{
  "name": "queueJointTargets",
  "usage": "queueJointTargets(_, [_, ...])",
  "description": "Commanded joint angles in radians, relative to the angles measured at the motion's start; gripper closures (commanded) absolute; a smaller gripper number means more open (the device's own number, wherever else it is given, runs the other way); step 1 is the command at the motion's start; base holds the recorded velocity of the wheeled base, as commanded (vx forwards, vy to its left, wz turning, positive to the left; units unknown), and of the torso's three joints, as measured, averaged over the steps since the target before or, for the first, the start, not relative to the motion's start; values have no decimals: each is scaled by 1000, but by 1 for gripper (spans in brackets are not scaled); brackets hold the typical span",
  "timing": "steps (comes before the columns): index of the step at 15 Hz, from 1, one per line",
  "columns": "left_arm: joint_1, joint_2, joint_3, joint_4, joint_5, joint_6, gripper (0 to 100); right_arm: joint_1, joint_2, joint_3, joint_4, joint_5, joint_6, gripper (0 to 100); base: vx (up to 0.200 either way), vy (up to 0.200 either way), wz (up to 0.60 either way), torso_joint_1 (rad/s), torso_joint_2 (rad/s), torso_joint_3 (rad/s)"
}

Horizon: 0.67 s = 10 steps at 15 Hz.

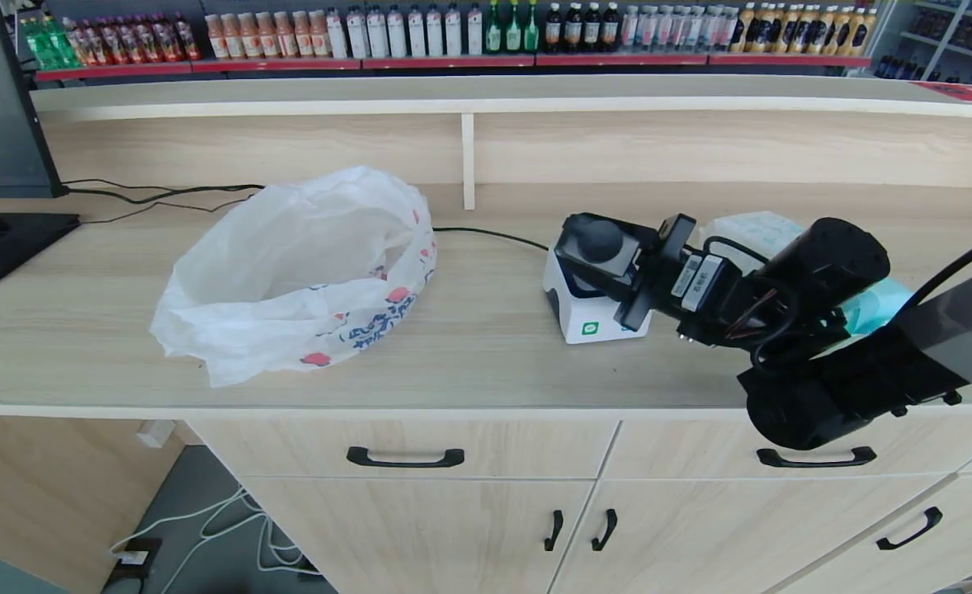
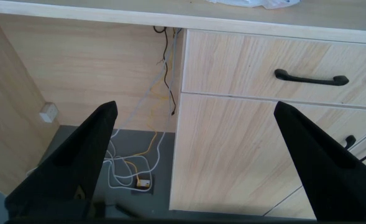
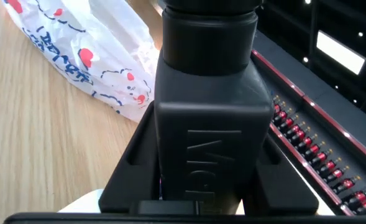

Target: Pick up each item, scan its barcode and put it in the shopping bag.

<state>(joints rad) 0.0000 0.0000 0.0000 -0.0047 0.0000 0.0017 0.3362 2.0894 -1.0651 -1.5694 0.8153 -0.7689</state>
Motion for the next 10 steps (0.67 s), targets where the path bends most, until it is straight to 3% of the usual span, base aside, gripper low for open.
queueJointTargets(1, [0,0,0,0,0,-3,0,-39,18,-19,-1,10,-3,100,0,0,0,0,0,0])
queueJointTargets(10, [0,0,0,0,0,-2,0,-42,103,-98,-1,8,-12,100,0,0,0,0,0,0])
